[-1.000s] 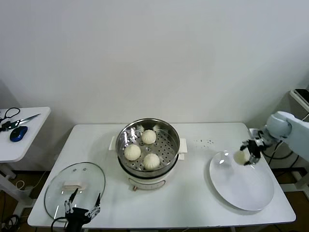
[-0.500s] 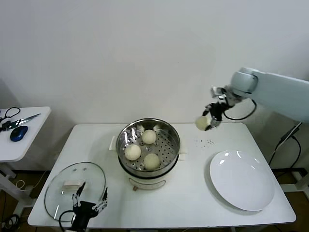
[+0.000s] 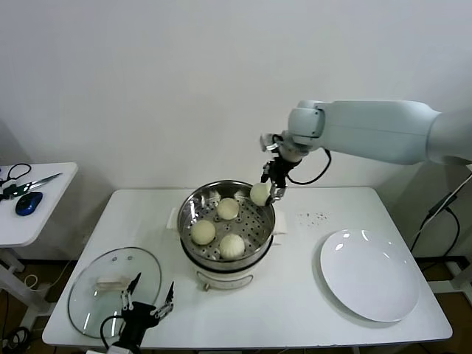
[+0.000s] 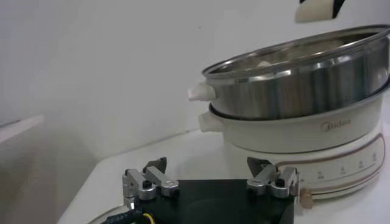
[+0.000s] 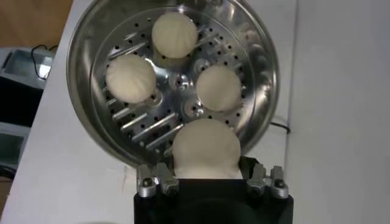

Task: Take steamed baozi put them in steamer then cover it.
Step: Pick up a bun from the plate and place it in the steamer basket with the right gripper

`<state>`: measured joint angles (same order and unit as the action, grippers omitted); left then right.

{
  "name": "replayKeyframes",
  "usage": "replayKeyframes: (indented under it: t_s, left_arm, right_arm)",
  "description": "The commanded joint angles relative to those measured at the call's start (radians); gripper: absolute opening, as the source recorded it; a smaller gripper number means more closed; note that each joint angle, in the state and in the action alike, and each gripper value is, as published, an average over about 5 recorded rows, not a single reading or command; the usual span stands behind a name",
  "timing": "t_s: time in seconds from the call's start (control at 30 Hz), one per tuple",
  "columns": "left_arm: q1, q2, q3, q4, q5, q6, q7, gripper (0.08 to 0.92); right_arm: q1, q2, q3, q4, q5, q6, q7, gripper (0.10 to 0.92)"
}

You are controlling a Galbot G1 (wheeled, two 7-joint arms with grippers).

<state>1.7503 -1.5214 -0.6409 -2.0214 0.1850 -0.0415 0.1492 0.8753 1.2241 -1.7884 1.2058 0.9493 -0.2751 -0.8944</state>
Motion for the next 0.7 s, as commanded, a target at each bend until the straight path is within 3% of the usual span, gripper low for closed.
replayKeyframes:
  t_s: [0.03, 0.7]
  left_arm:
    - [-0.005, 0.007, 0.0, 0.004, -0.007, 0.0, 0.0, 0.823]
    - [-0.005, 0.007, -0.02, 0.001, -0.011, 0.002, 0.002, 0.823]
  right_arm:
    - [-0.042, 0.15, -0.06, 0.003, 0.072, -0.031, 0.054, 0.687]
    - [-0.132, 0.154, -0.057, -0.029, -0.041, -0.048, 0.085, 0.693]
